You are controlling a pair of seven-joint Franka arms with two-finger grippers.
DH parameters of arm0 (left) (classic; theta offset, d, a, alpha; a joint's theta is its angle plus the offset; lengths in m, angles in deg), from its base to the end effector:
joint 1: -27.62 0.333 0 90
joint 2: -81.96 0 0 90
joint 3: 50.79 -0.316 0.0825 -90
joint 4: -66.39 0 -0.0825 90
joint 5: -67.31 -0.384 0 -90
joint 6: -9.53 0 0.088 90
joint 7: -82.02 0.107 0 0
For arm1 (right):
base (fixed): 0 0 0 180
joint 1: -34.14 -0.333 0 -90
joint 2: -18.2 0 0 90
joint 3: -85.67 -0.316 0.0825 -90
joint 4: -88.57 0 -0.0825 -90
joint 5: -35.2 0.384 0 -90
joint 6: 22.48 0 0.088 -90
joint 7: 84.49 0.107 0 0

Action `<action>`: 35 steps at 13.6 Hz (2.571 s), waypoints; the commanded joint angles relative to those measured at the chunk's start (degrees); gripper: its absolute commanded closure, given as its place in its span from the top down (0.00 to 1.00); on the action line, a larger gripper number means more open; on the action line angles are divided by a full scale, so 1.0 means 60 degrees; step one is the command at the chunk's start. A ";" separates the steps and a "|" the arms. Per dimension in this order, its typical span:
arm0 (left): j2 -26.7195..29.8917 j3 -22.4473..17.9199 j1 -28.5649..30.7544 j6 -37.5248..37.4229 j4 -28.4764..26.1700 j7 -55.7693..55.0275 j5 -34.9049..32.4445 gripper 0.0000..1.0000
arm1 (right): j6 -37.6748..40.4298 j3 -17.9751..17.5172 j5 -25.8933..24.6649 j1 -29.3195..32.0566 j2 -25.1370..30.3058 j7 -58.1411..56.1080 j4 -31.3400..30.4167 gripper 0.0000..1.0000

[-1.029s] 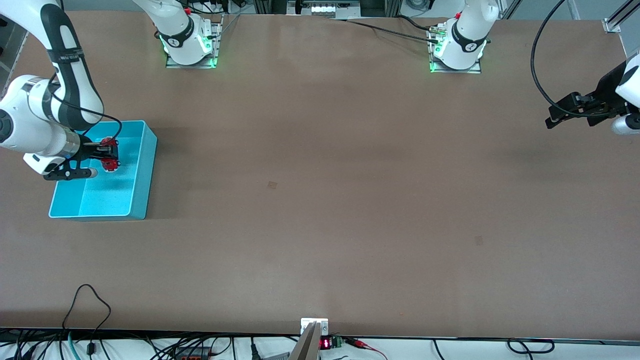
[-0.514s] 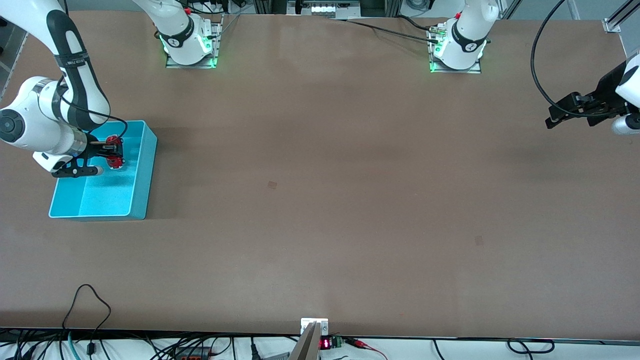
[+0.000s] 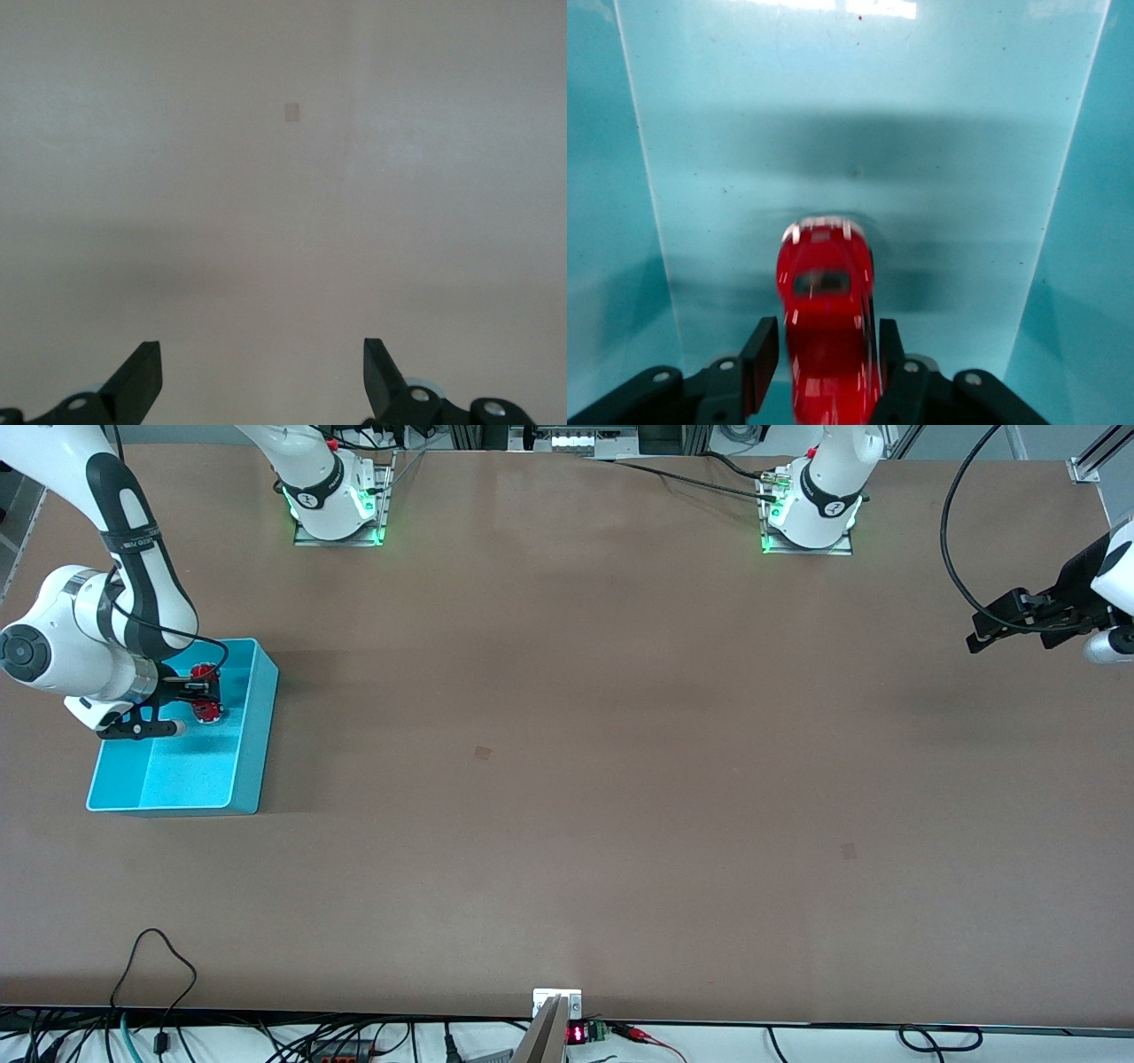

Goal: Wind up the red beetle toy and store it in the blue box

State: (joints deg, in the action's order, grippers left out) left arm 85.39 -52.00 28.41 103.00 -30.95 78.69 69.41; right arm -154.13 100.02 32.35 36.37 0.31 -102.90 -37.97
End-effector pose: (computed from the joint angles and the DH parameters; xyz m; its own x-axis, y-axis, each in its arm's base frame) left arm 0.5392 0.0154 0.6019 0.9954 0.0950 -0.0099 0.0953 -0.9947 0.0373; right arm 0.5064 -0.1540 0.2255 0.9693 0.0665 -0.2369 0.0762 -0.9966 0.0321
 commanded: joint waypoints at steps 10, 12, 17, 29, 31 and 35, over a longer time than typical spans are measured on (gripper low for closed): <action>0.0117 0.0054 -0.0044 -0.0198 0.0037 0.0013 0.0032 1.00 | 0.3027 -0.0150 -0.0009 -0.0269 0.0272 -0.0037 0.3506 1.00; 0.0117 0.0054 -0.0044 -0.0228 0.0037 0.0013 0.0032 1.00 | 0.3644 -0.0164 0.0079 -0.0503 0.0360 -0.0022 0.4328 1.00; 0.0117 0.0054 -0.0044 -0.0242 0.0066 0.0013 0.0032 1.00 | 0.6116 -0.0983 0.0108 -0.0607 0.0667 0.0124 0.6568 1.00; 0.0103 0.0157 -0.0059 0.0402 0.0008 0.0028 0.0046 1.00 | 0.8056 -0.1951 0.0123 -0.0607 0.1238 0.1208 0.7922 1.00; 0.0103 0.0171 -0.0030 0.0417 0.0023 0.0028 0.0017 1.00 | 0.7983 -0.1908 0.0109 -0.0607 0.1502 0.1208 0.7425 1.00; 0.0103 0.0157 0.0000 0.0402 -0.0021 0.0028 0.0017 1.00 | 0.7967 -0.1878 0.0109 -0.0578 0.1547 0.1223 0.7335 1.00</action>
